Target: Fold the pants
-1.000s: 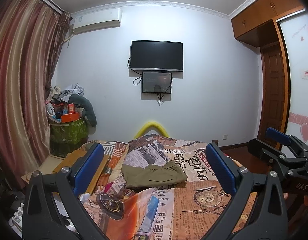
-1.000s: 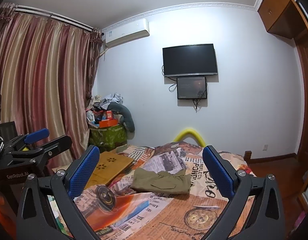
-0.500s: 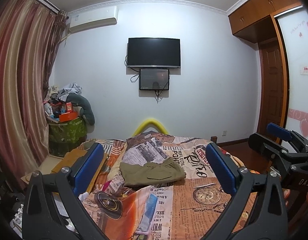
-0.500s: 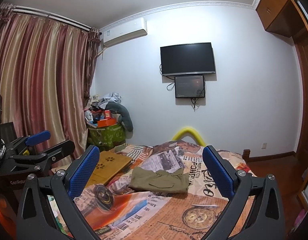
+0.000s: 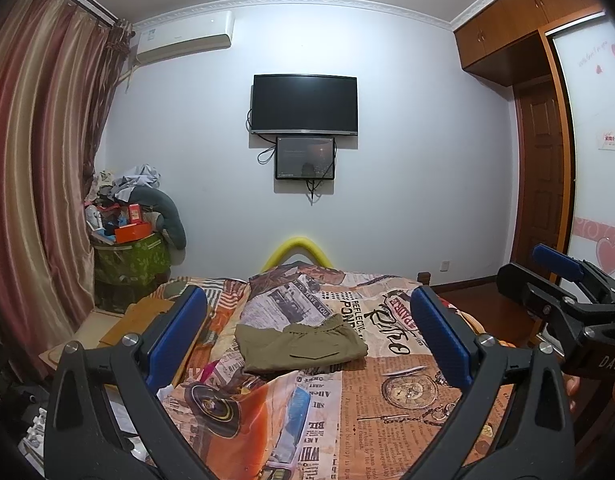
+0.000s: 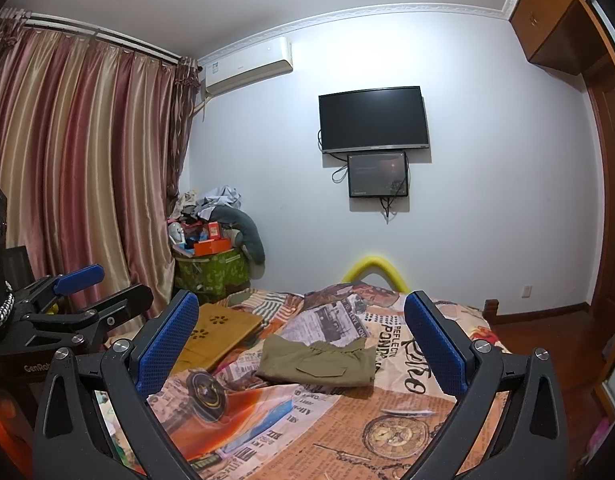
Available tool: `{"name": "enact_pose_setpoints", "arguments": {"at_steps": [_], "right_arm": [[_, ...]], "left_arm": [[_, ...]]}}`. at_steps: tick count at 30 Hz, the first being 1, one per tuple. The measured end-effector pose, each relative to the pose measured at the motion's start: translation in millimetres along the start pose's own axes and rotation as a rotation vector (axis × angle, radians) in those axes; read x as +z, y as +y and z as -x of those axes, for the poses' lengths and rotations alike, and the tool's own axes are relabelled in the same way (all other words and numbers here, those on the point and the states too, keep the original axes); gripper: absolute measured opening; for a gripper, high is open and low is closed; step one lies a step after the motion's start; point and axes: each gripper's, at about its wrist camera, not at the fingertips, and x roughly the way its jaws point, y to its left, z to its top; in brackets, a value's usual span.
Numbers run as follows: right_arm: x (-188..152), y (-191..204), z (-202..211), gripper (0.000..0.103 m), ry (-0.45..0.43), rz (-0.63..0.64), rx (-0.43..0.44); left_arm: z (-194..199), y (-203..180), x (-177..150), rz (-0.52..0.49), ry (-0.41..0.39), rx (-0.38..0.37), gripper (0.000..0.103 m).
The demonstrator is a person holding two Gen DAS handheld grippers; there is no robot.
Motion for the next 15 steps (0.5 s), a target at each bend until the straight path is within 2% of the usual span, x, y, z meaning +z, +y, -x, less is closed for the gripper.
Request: {"name": "enact_pose_setpoints", "arguments": {"at_steps": [15], "right_arm": [[1.4,-0.2,1.1,0.102,0.0,-0.001,-0.002]], "left_arm": [[-1.2,-1.8,0.8,0.017,0.01,-0.034,0.103]]}}
